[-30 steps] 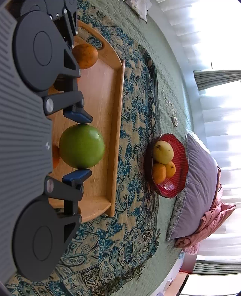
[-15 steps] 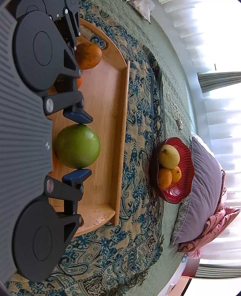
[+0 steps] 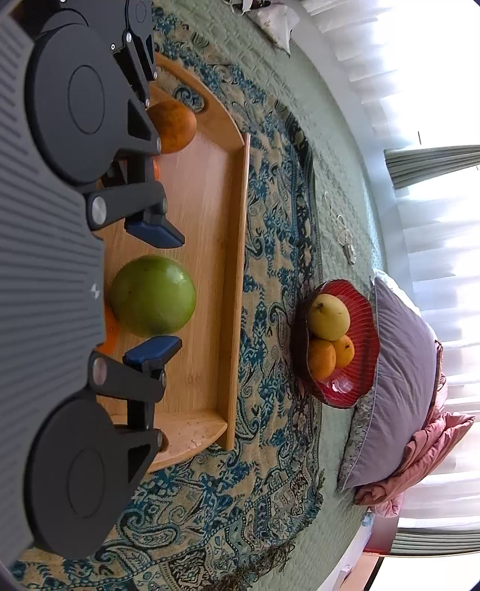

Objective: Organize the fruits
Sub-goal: 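Open the left tool releasing the tangerine while the right tool releases the green apple, then move both tools back toward the remaining fruit beside the tray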

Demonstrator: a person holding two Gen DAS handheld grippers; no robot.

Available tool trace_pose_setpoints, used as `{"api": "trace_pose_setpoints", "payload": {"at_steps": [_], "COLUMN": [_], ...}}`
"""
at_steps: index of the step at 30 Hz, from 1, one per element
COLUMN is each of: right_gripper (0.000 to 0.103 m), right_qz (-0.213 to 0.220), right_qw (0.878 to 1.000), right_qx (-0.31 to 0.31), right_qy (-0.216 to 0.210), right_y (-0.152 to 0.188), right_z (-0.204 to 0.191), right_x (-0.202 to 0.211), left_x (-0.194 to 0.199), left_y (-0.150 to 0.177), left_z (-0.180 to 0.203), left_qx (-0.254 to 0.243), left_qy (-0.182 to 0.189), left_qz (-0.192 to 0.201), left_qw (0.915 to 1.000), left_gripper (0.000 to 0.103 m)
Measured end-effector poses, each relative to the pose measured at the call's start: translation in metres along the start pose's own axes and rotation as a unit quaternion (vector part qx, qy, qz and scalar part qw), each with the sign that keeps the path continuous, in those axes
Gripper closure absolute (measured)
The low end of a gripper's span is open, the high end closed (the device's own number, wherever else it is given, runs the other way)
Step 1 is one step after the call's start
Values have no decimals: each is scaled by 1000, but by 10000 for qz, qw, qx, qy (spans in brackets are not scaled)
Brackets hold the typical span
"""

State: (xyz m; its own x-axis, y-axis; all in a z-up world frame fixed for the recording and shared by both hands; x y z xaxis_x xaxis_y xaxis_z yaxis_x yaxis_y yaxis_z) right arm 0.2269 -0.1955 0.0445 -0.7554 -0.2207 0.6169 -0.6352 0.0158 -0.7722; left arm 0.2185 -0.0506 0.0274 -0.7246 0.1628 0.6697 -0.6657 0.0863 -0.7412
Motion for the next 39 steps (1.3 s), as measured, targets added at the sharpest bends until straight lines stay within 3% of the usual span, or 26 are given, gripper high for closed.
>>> {"api": "trace_pose_setpoints", "payload": {"at_steps": [4, 12, 23, 39], "right_gripper": [29, 19, 12, 6], "right_qz": [73, 250, 420, 381], "right_qw": [9999, 9988, 9973, 9944], "right_qx": [26, 339, 489, 891], "right_qy": [-101, -238, -342, -412], "right_y": [3, 15, 50, 90], "right_z": [-1, -7, -4, -2], "right_x": [14, 49, 91, 124], "left_x": [14, 47, 89, 113], "left_y": [2, 12, 45, 84], "left_z": [3, 7, 5, 18], "left_qx": [-57, -104, -153, -302], "left_qy": [-83, -112, -71, 74], "left_qz": [69, 219, 351, 309], "left_qw": [9999, 9996, 9992, 9990], "left_gripper": [42, 25, 15, 4]}}
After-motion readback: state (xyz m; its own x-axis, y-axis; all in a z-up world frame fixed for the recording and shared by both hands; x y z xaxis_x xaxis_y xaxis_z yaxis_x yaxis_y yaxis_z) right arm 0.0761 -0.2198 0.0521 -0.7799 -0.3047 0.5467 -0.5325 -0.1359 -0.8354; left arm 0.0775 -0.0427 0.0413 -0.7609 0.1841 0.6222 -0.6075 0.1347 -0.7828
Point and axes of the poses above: each gripper's, at about its wrist camera, not at the fingertips, and x roughly against the way its jaws point, z to its right, y to its underside, the point moved 1 cm from there along -x, roughly the way its jaws point, and after that the axes turned 1 degree about -y, right-handed, at the moved point
